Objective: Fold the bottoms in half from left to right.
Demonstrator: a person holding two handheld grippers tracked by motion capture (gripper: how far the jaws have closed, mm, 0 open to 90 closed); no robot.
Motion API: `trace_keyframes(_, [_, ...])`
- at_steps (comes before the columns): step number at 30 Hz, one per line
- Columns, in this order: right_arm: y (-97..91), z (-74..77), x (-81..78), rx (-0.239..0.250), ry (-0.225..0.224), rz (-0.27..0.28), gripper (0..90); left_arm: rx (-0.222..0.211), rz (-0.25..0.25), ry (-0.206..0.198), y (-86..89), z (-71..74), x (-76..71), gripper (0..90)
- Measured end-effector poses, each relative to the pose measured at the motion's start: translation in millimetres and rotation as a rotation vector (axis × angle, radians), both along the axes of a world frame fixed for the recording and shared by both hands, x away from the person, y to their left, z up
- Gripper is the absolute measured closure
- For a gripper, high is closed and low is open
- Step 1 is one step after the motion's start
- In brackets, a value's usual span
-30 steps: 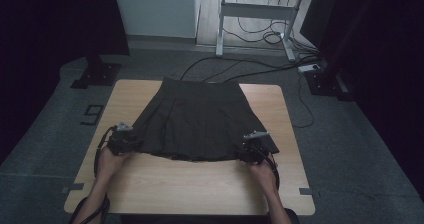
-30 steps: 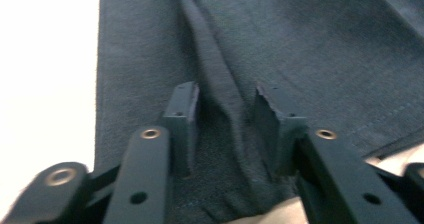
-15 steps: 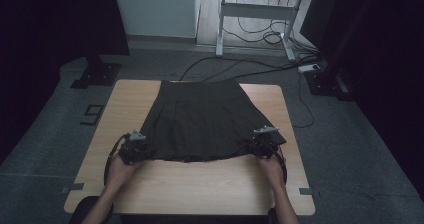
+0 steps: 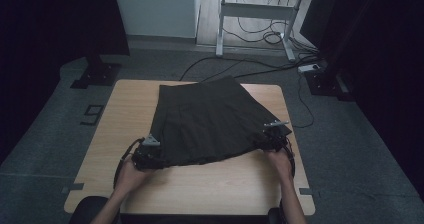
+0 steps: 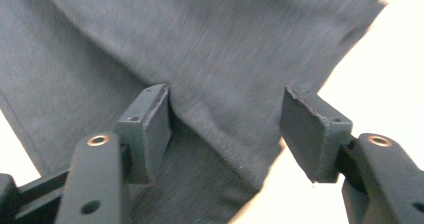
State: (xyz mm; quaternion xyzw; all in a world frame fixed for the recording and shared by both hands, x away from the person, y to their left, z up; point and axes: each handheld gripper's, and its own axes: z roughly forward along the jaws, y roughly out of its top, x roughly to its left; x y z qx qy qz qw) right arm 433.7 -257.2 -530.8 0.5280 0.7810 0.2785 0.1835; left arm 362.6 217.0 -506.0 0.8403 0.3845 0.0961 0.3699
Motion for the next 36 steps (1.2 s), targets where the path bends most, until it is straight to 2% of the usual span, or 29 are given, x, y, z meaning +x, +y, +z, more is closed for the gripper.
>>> trace_keyframes(2, [-0.4, 11.5, -5.6, 0.028, -0.019, 0.002, 24.5, -0.027, 0.009, -0.014, 8.5, 16.3, 4.4, 30.0])
trace_keyframes(4, [2.1, 24.6, -8.7, 0.037, -0.040, 0.013, 22.8, -0.016, 0.043, -0.050, 15.5, 28.6, 12.6, 28.2])
trace_keyframes(5, [5.0, 30.6, -8.8, 0.035, -0.049, 0.022, 21.9, -0.010, 0.060, -0.053, 18.8, 32.9, 19.4, 27.5])
trace_keyframes(6, [8.6, 35.7, -8.0, 0.035, -0.059, 0.033, 21.4, -0.010, 0.060, -0.053, 18.8, 32.9, 19.4, 26.4])
trace_keyframes(7, [13.1, 39.6, -6.4, 0.038, -0.067, 0.043, 21.4, -0.020, 0.095, -0.060, 24.1, 36.8, 36.0, 26.8])
trace_keyframes(9, [23.2, 42.4, 0.1, 0.047, -0.069, 0.066, 20.9, -0.040, 0.114, -0.049, 27.4, 35.5, 54.7, 29.7])
trace_keyframes(10, [28.4, 41.4, 4.8, 0.056, -0.062, 0.072, 20.0, -0.040, 0.114, -0.049, 27.4, 35.5, 54.7, 32.4])
trace_keyframes(11, [33.2, 39.2, 10.4, 0.067, -0.053, 0.077, 19.5, -0.045, 0.116, -0.046, 27.5, 33.3, 63.8, 34.8])
trace_keyframes(12, [37.4, 36.0, 16.3, 0.078, -0.042, 0.080, 19.1, -0.031, 0.118, -0.037, 24.3, 26.4, 80.0, 36.1])
trace_keyframes(13, [41.4, 32.1, 22.4, 0.086, -0.029, 0.076, 18.5, -0.013, 0.118, -0.031, 21.8, 21.9, 87.2, 37.3])
trace_keyframes(16, [50.0, 21.2, 38.8, 0.112, -0.007, 0.050, 15.6, 0.031, 0.134, -0.027, 13.3, 7.3, 104.7, 40.3])
trace_keyframes(17, [50.0, 21.2, 38.8, 0.112, -0.007, 0.050, 15.6, 0.031, 0.134, -0.027, 13.3, 7.3, 104.7, 41.4])
trace_keyframes(18, [54.3, 15.7, 46.8, 0.107, -0.011, 0.017, 15.2, 0.042, 0.155, -0.017, 9.4, -2.5, 114.3, 42.3])
trace_keyframes(20, [57.4, 10.4, 52.2, 0.068, -0.018, -0.003, 15.1, 0.053, 0.174, 0.004, 6.9, -12.8, 121.4, 44.4])
trace_keyframes(21, [58.4, 7.7, 54.1, 0.043, -0.012, -0.007, 15.0, 0.073, 0.175, 0.019, 5.5, -18.3, 124.1, 44.6])
trace_keyframes(22, [59.3, 4.7, 55.3, 0.022, 0.001, -0.011, 15.1, 0.114, 0.173, 0.028, 3.7, -24.0, 125.7, 44.9])
trace_keyframes(23, [59.3, 4.7, 55.3, 0.022, 0.001, -0.011, 15.1, 0.114, 0.173, 0.028, 3.7, -24.0, 125.7, 45.4])
trace_keyframes(24, [59.4, -2.3, 55.9, -0.020, 0.032, -0.002, 15.0, 0.121, 0.169, -0.006, 3.2, -29.7, 123.5, 45.6])
trace_keyframes(26, [57.2, -7.3, 53.6, -0.002, 0.016, -0.008, 13.6, 0.114, 0.175, -0.006, 3.8, -30.1, 122.8, 45.9])
trace_keyframes(28, [55.5, -9.0, 50.9, 0.009, 0.001, -0.010, 13.6, 0.128, 0.178, -0.006, 2.7, -29.4, 120.0, 46.1])
trace_keyframes(31, [55.1, -9.1, 48.4, 0.011, 0.002, -0.012, 13.6, 0.131, 0.181, -0.005, 1.8, -29.1, 117.0, 46.1])
trace_keyframes(36, [50.9, -9.9, 34.3, 0.010, -0.004, 0.020, 13.6, 0.125, 0.169, -0.018, 0.2, -30.4, 97.4, 46.1])
